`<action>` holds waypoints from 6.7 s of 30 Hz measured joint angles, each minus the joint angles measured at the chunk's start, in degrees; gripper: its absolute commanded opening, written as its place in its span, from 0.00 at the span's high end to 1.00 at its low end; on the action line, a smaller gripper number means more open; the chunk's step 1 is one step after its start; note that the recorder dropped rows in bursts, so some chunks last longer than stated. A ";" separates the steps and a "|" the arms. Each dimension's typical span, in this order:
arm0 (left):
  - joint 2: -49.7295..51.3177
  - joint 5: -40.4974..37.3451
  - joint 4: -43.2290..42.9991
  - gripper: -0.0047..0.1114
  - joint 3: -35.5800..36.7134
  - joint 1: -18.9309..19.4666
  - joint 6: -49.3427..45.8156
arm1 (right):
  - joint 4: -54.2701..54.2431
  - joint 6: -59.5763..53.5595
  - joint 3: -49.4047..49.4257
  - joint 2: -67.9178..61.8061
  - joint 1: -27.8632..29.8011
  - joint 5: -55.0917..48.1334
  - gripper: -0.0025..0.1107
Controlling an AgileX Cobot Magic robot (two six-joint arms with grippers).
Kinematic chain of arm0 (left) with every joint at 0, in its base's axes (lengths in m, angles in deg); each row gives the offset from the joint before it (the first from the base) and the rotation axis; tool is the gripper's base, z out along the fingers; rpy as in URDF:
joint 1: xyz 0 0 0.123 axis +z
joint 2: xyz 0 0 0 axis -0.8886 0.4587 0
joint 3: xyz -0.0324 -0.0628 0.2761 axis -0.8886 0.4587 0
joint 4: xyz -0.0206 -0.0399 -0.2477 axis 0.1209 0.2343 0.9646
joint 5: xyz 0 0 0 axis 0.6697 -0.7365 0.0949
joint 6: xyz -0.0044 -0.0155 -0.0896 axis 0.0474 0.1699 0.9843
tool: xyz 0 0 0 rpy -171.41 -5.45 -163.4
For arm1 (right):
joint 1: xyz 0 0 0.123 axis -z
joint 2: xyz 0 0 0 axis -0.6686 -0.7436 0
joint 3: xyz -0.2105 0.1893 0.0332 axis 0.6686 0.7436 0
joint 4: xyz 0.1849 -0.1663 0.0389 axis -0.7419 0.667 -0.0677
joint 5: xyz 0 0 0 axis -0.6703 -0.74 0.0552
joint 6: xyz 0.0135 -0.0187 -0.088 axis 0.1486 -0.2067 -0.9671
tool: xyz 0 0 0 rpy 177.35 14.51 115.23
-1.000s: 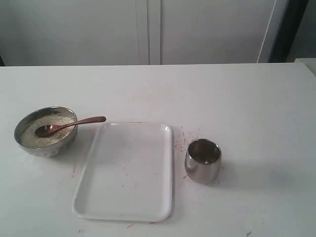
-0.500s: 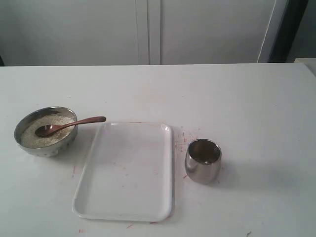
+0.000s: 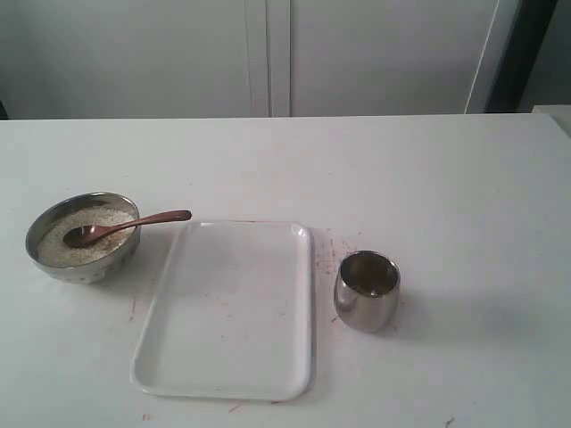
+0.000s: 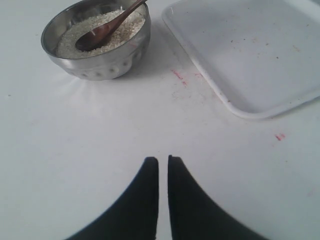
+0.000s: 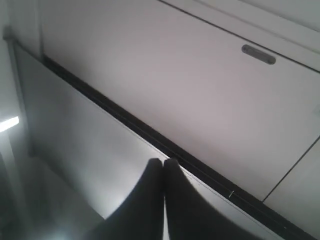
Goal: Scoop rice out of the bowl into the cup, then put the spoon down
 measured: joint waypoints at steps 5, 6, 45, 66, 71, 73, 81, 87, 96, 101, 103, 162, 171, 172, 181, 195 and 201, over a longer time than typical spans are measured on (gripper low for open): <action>0.00 0.00 0.00 0.84 0.00 0.00 0.00 | -0.30 -1.66 0.00 0.00 0.00 -4.23 0.98; 0.00 0.00 0.00 0.84 0.00 0.00 0.00 | -0.30 -3.81 0.00 0.00 0.00 -5.15 0.98; 0.00 0.00 0.00 0.84 0.00 0.00 0.00 | -61.34 -140.20 -30.82 -28.58 -16.43 -76.15 0.98; 0.00 0.00 0.00 0.84 0.00 -0.10 0.00 | -65.83 -163.11 -31.29 -47.35 -28.13 -80.64 0.98; 0.00 0.00 0.00 0.84 0.00 -0.10 0.00 | -65.08 -163.36 -31.29 -51.74 -31.45 -76.63 0.98; 0.00 0.00 0.00 0.84 0.00 -0.10 0.00 | -63.98 -163.36 -31.57 -53.56 -31.99 -75.35 0.98; 0.00 0.00 0.00 0.84 0.00 -0.10 0.00 | -63.25 -160.86 -32.28 -59.81 -32.67 -66.59 0.98; 0.00 0.00 0.00 0.84 0.00 -0.10 0.00 | -63.08 -160.25 -32.35 -62.80 -32.67 -59.70 0.97; 0.00 0.00 0.00 0.84 0.00 -0.10 0.00 | -63.05 -163.40 -33.66 -66.63 -34.37 -57.97 0.67; 0.00 0.00 0.00 0.84 0.00 -0.10 0.00 | -62.12 -163.62 -36.71 -69.20 -36.91 -56.45 0.62; 0.00 0.00 0.00 0.84 0.00 -0.10 0.00 | -59.62 -163.62 -38.34 -70.28 -38.13 -56.57 0.62; 0.00 0.00 0.00 0.84 0.00 -0.10 0.00 | -40.51 -155.31 -48.78 -82.09 -39.36 -64.12 0.64; 0.00 0.00 0.00 0.84 0.00 -0.10 0.00 | -40.51 -155.31 -48.78 -82.09 -39.36 -64.24 0.64; 0.00 0.00 0.00 0.84 0.00 -0.10 0.00 | -40.51 -155.31 -48.78 -82.09 -39.36 -64.24 0.64; 0.00 0.00 0.00 0.84 0.00 -0.10 0.00 | -40.51 -155.31 -48.78 -81.14 -39.36 -64.24 0.64; 0.00 0.00 0.00 0.84 0.00 -0.10 0.00 | -40.51 -155.31 -48.78 -81.05 -39.36 -65.31 0.91; 0.00 0.00 0.00 0.84 0.00 -0.10 0.00 | -40.08 -155.31 -48.78 -81.05 -39.36 -65.64 0.98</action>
